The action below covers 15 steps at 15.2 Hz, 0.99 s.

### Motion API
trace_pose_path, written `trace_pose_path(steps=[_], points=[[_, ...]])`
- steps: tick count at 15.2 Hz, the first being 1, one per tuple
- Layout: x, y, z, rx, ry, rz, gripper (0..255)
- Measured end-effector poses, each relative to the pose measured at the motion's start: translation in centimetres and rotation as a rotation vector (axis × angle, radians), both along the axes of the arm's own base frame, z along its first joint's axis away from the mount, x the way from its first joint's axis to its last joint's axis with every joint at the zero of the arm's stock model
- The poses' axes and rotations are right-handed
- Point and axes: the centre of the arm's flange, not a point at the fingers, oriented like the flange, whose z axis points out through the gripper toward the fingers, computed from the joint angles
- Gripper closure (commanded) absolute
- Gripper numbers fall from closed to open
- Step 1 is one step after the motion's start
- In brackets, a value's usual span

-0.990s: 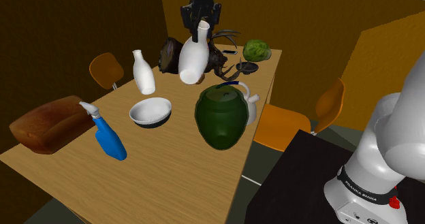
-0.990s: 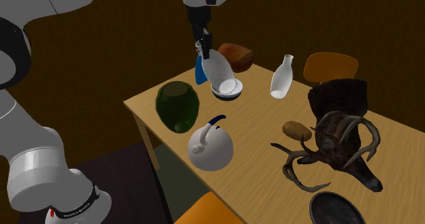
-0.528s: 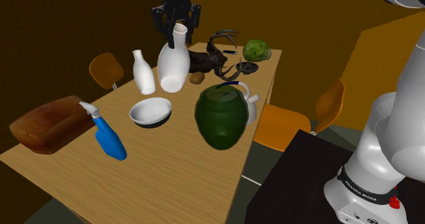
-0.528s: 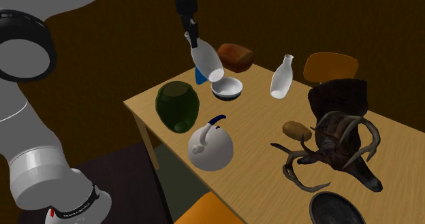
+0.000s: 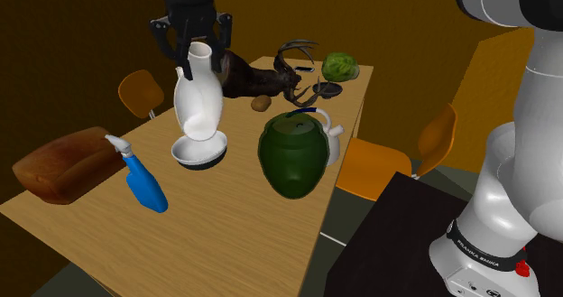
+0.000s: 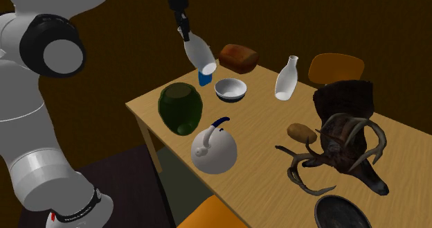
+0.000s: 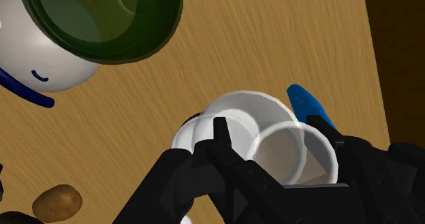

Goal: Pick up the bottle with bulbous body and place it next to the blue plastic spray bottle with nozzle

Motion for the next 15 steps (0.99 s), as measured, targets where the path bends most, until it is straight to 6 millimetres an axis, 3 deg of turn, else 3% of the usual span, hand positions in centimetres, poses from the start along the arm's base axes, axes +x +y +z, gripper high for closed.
trace_pose_path(steps=[15], points=[[-0.1, 0.6, -7.6, 0.000, 0.000, -0.001, 255]])
